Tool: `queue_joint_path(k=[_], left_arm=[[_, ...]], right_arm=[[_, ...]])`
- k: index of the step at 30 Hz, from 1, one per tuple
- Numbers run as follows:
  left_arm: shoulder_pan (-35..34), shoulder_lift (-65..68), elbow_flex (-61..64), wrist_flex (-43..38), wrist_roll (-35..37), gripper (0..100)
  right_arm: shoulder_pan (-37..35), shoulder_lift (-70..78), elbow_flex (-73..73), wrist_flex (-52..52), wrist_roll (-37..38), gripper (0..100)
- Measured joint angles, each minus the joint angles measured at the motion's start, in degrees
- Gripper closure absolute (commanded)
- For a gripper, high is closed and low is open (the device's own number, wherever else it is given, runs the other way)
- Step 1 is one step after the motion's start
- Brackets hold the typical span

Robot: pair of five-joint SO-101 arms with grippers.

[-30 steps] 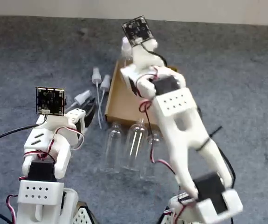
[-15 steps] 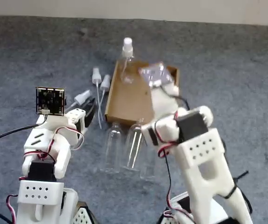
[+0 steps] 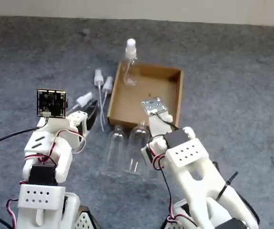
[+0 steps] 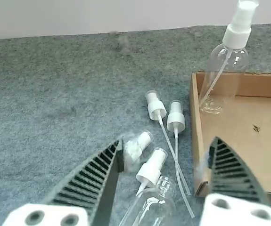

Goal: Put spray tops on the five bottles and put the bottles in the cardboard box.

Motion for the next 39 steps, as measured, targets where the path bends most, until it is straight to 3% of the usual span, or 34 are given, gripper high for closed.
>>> queue_joint_path(k=[7,11,14,22,29,33,39], left_arm=[[0.0,0.0,0.0,0.0,0.0,77],[0.0,0.0,0.0,0.0,0.0,77],[0.0,0.0,0.0,0.0,0.0,77],[0.0,0.0,0.0,-0.18,0.0,77],[0.0,0.0,0.0,-0.18,0.0,77],[0.0,0.0,0.0,-0.18,0.0,77],[0.0,0.0,0.0,-0.18,0.0,77]], right_arm=[[0.18,5.98,0.97,-0.79,-0.35,76.2],[1.76,6.15,1.14,-0.88,-0.44,87.9],[7.3,6.15,1.14,-1.05,-0.26,99.8],[25.58,6.15,1.05,3.34,20.84,99.5],[47.21,6.95,-4.22,6.59,37.1,99.5],[56.35,8.26,-10.9,2.29,38.15,99.5],[57.49,22.42,-21.63,1.14,38.15,99.5]])
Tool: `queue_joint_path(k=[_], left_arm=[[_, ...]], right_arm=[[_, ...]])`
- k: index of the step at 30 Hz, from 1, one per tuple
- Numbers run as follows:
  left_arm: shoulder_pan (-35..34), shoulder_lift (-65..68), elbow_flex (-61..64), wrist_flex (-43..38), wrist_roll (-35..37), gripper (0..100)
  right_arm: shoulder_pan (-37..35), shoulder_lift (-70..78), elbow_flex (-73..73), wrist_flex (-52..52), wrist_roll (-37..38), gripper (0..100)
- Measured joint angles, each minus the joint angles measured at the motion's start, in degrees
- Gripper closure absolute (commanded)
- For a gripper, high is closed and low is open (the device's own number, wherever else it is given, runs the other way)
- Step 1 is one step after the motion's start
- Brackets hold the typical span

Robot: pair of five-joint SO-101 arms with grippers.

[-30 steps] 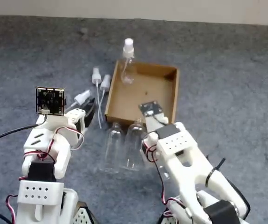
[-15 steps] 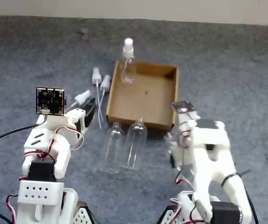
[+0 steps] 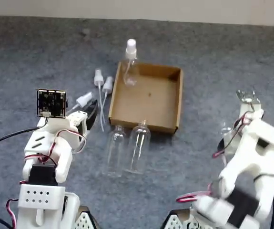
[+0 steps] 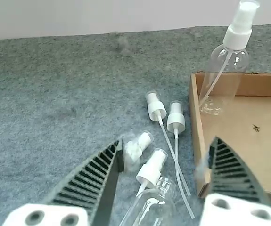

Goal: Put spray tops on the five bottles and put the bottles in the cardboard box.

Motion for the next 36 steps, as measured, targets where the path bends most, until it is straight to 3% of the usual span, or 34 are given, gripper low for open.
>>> queue_joint_path(k=[7,13,16,27,34,36], left_arm=[[0.0,0.0,0.0,0.0,0.0,77],[0.0,0.0,0.0,0.0,0.0,77],[0.0,0.0,0.0,0.0,0.0,77],[0.0,0.0,0.0,0.0,0.0,77],[0.0,0.0,0.0,0.0,0.0,77],[0.0,0.0,0.0,0.0,0.0,77]], right_arm=[[0.35,16.88,-14.07,1.67,0.0,96.3],[0.35,18.29,-19.78,5.63,-4.75,70.3],[-0.62,18.29,-22.15,5.98,-5.71,63.4],[-6.59,19.96,-31.12,8.09,-5.45,63.5],[-6.24,32.7,-41.85,14.95,-0.62,63.9],[-5.98,36.48,-45.45,17.67,0.18,68.1]])
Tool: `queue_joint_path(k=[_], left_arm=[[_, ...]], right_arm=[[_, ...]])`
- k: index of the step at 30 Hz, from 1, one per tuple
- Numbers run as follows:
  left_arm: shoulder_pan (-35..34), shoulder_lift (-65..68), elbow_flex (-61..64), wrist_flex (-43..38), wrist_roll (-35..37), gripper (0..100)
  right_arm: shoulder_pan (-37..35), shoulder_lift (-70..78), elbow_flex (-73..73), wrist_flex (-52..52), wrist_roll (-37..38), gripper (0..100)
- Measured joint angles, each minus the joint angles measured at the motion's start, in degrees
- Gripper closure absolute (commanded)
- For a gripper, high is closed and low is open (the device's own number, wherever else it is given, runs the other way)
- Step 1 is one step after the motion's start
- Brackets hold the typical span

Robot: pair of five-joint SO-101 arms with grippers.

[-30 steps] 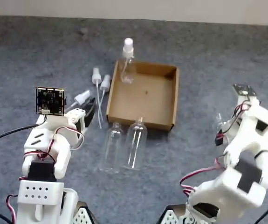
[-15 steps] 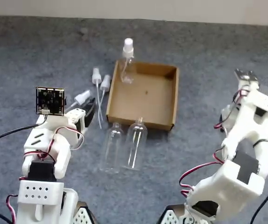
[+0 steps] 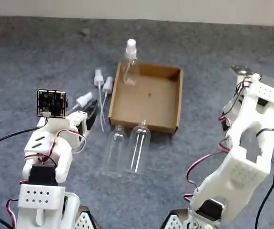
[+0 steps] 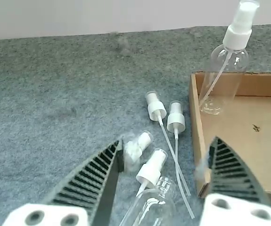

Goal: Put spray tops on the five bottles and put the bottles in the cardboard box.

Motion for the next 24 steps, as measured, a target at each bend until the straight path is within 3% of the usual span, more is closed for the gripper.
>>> queue_joint_path(k=[11,16,24], left_arm=[[0.0,0.0,0.0,0.0,0.0,77],[0.0,0.0,0.0,0.0,0.0,77],[0.0,0.0,0.0,0.0,0.0,77]], right_arm=[[1.85,9.41,-10.29,1.85,0.35,86.1],[2.37,9.41,-10.37,1.85,0.26,88.5],[2.37,9.76,-20.13,2.64,-11.87,88.7]])
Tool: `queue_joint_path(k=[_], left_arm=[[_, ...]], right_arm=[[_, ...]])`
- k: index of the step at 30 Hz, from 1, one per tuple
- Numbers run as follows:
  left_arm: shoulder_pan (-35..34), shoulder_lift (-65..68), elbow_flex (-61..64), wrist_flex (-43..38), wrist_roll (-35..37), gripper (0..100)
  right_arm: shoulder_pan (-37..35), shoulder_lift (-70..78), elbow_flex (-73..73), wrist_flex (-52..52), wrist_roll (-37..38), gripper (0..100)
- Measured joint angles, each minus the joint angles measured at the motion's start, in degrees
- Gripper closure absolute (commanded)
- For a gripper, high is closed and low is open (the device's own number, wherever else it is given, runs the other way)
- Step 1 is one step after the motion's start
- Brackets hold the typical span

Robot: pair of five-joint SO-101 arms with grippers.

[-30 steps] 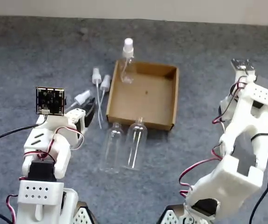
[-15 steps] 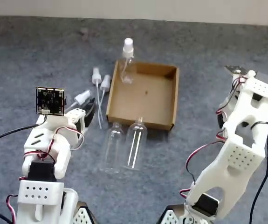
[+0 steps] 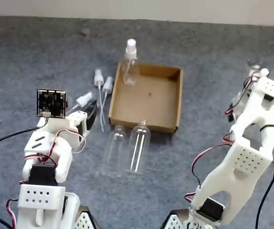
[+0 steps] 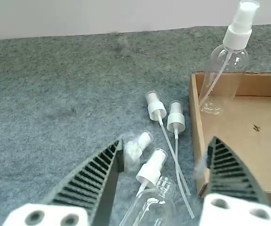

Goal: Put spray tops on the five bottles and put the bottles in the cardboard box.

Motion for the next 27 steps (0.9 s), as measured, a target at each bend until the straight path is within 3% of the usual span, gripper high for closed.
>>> queue_joint_path(k=[6,11,15,20,27], left_arm=[[-0.09,3.25,-3.6,1.67,-2.02,77],[-3.34,19.69,-17.49,10.64,-4.13,77],[-7.03,38.68,-34.64,18.81,-9.67,77],[-7.47,66.29,-60.66,30.77,-20.48,77],[-7.56,102.59,-97.93,44.57,-29.89,77]], right_arm=[[-1.14,0.0,-4.66,4.4,-3.16,91.5],[-1.93,0.0,-4.66,5.45,0.44,92.5],[-1.23,0.0,-4.66,5.45,1.85,92.4],[-0.26,0.0,-4.66,5.45,4.57,92.3],[0.09,0.0,-4.66,5.45,5.54,86.1]])
